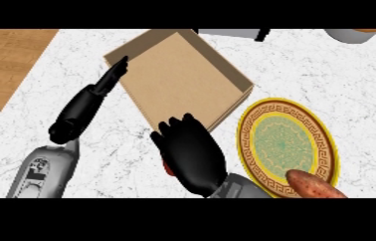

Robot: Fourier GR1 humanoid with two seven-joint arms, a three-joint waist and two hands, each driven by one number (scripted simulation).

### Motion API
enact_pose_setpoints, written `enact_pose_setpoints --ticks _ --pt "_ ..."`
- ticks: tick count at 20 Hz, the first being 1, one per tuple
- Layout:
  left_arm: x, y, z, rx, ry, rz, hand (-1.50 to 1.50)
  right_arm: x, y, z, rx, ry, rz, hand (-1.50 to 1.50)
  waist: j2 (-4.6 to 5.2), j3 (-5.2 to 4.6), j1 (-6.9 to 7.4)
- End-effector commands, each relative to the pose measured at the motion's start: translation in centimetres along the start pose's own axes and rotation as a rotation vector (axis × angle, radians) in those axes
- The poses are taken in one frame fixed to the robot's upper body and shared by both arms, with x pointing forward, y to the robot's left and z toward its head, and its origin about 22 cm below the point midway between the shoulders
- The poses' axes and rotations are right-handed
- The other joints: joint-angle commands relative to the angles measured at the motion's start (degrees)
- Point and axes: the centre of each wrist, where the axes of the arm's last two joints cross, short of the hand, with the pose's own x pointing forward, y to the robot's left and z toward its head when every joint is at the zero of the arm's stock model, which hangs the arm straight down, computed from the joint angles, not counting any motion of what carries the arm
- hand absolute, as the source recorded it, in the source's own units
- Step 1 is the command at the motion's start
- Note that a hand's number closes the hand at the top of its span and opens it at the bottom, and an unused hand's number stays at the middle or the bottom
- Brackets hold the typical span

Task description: Pick the bell pepper from the plate and place it in the cardboard box

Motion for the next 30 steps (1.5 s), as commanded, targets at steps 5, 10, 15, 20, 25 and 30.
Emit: enact_pose_setpoints --ticks 5,10,15,20,25,30 --pt "-0.2 -0.3 -0.3 -0.004 0.015 0.013 0.0 0.3 -4.6 -2.9 -0.274 0.364 -0.166 1.5 -0.13 -0.07 -0.05" --pt "0.2 0.4 -0.5 0.006 -0.013 0.006 0.0 0.5 -7.6 -6.7 -0.375 0.551 -0.202 1.5 -0.16 -0.13 -0.24" --pt "-0.4 0.0 -0.5 0.016 0.007 -0.025 0.0 0.8 -10.2 -11.6 -0.382 0.642 -0.207 1.5 0.18 -0.1 -1.45" --pt "0.6 1.0 -0.1 0.038 0.03 0.0 0.0 -1.2 -10.4 -15.2 -0.19 0.663 -0.107 1.5 -0.05 0.0 -3.46" --pt "-0.1 1.2 0.9 0.056 0.009 -0.018 0.0 -5.3 -8.3 -16.5 0.072 0.717 -0.2 1.5 0.23 0.02 -3.72" --pt "0.2 1.5 0.4 0.073 0.039 -0.017 0.0 -7.0 -5.3 -16.3 0.251 0.679 -0.201 1.5 -0.03 0.07 -4.95"
